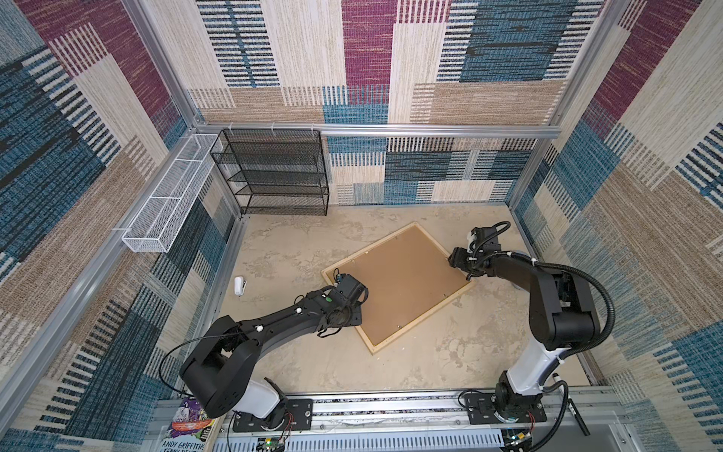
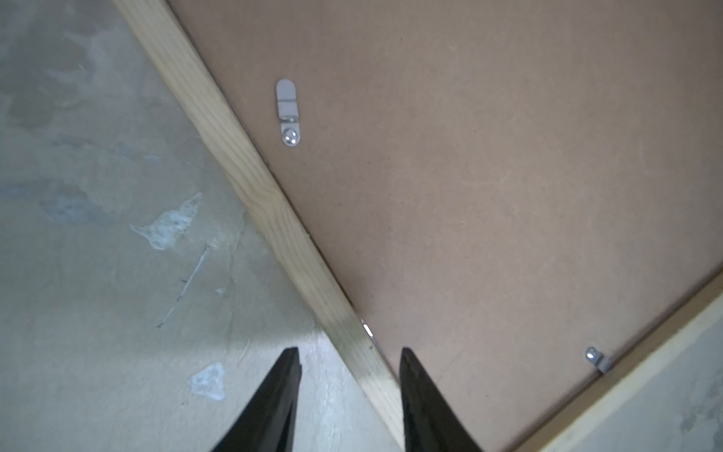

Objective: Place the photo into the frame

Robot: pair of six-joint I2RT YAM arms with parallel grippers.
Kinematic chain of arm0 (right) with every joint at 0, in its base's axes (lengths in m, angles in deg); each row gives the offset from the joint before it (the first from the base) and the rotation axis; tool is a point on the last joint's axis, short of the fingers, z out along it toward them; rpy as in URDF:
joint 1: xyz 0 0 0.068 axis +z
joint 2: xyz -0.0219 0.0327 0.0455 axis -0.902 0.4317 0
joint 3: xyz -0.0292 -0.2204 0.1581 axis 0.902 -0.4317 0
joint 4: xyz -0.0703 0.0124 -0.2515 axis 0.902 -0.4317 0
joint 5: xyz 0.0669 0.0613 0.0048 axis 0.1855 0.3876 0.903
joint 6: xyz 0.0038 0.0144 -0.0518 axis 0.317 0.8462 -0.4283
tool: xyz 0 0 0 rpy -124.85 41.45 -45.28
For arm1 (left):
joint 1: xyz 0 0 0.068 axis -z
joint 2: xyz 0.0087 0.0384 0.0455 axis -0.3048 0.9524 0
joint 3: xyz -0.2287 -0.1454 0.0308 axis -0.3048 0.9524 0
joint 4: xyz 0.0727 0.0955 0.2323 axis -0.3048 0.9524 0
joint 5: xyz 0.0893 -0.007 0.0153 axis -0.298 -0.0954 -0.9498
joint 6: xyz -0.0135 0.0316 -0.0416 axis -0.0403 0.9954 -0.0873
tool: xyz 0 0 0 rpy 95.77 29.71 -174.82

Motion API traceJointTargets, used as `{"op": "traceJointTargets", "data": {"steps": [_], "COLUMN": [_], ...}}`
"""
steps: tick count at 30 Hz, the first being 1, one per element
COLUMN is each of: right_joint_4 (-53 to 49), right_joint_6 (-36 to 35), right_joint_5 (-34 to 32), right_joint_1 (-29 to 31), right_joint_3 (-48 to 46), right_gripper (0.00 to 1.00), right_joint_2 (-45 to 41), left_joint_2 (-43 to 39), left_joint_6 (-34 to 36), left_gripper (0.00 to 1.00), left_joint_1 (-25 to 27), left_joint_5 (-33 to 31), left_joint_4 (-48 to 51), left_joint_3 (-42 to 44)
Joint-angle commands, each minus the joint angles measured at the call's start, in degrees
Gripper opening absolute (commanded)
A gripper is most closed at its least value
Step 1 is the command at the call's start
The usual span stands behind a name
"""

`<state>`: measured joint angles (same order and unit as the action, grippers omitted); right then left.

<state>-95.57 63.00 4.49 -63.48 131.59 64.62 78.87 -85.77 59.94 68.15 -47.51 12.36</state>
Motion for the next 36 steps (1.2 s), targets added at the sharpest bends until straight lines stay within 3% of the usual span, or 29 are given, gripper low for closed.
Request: {"op": "traceJointTargets", "data": {"steps": [1,9,18,26,29,36], "right_joint_4": [0.51,0.21,-0.19,-0.11,0.39,8.66], "right_joint_6": [0.27,0.02,-0.13,-0.39,0.03,4.14], "right_joint_5": [0.98,1.35,2.05,4.74,7.38,21.50], "right_joint_1": [0.04,0.06,0.05,0.10,0.10,3.94], "right_joint_3": [0.12,0.12,-0.07,0.14,-0.01,-3.16], "right_gripper": [0.67,0.67,0.67,0.67,0.67,0.67], "right_joint_2": [-0.79,-2.40,-4.57,-7.19,-7.53,-6.66], "left_joint_2": [1.86,4.27,5.39,5.90,7.40,10.44], "left_joint_6": [-1.03,-0.87,1.17,8.25,10.71,11.74], "left_gripper": [0.45,0.42,0.27,0.18,0.17,0.17], "left_joint_1": [0.34,0.36,0.26,-1.48,-2.14,-2.65], "left_joint_5": [1.43,-0.22,-2.76,-2.44,-2.83,-4.13], "left_joint_4": [0.01,2.63,5.04,1.17,2.22,3.15], "left_joint_3": [-1.11,-2.50,-2.57,-1.07,-2.77,-5.66]}}
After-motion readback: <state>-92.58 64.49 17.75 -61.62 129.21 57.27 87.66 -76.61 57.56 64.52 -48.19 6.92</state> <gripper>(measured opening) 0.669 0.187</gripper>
